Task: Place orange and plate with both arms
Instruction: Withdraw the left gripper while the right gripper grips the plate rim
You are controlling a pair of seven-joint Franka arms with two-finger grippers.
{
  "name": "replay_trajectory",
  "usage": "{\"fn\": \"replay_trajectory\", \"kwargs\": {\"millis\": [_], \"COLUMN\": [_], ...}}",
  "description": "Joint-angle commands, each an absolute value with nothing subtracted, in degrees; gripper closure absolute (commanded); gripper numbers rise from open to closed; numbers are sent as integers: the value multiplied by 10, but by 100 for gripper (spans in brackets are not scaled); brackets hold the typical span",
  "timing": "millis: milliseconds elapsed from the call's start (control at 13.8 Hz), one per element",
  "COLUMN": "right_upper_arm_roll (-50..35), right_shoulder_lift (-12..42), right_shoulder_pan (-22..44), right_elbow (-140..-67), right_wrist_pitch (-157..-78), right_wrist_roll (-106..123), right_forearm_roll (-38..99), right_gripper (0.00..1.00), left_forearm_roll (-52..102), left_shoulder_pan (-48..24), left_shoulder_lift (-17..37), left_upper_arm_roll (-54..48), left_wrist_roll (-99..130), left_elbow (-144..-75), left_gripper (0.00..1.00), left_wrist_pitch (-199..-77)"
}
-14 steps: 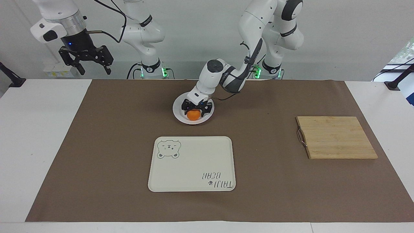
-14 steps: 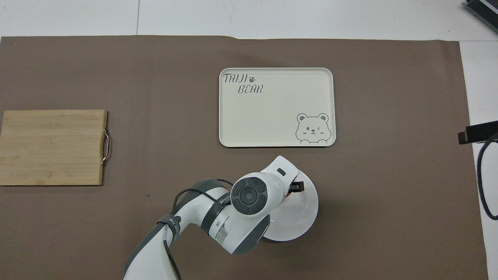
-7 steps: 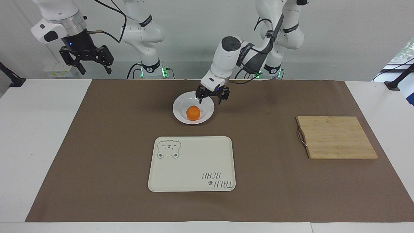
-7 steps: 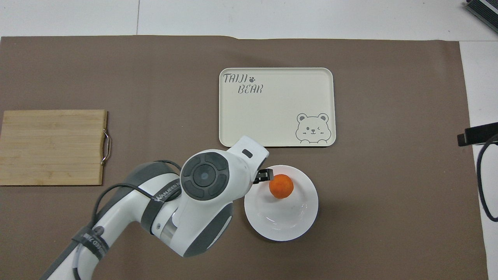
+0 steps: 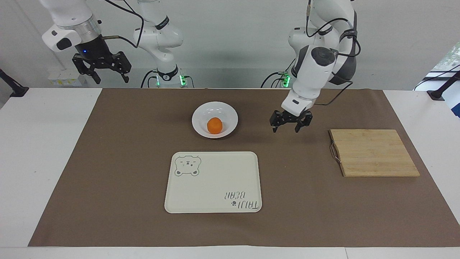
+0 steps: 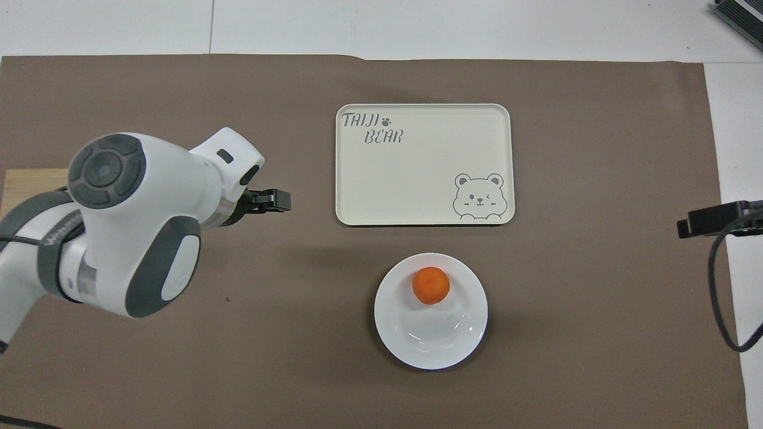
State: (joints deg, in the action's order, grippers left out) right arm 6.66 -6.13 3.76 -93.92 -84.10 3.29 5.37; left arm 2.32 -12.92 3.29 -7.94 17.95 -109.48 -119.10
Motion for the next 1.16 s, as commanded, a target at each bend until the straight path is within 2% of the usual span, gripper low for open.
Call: {"fn": "replay_trajectory", "kwargs": {"millis": [0, 291, 436, 1091], "right_upper_arm_roll": [65, 64, 64, 64], "right_shoulder_lift": [-101, -95, -95, -78], "right_shoulder_pan": [33, 55, 55, 86], "right_elbow": [-1063, -1179, -1255, -1408], "right_wrist_pitch": [-910, -1016, -1070, -1203], "right_wrist_roll": [43, 82, 156, 313], "right_forearm_roll": [118, 212, 285, 466], "right_gripper": [0, 0, 0, 0], "left_forearm_roll": [-7, -29, -33, -26], "left_shoulder_pan": [-87, -64, -51, -44], "left_shoulder_lift": [26, 31, 30, 16], "left_upper_arm_roll": [-88, -87, -87, -87], "left_wrist_roll": [114, 70, 46, 39], "left_elbow": [-1046, -939, -908, -928], "left_gripper": [0, 0, 0, 0], "left_wrist_pitch": [-1130, -1015, -987, -980]}}
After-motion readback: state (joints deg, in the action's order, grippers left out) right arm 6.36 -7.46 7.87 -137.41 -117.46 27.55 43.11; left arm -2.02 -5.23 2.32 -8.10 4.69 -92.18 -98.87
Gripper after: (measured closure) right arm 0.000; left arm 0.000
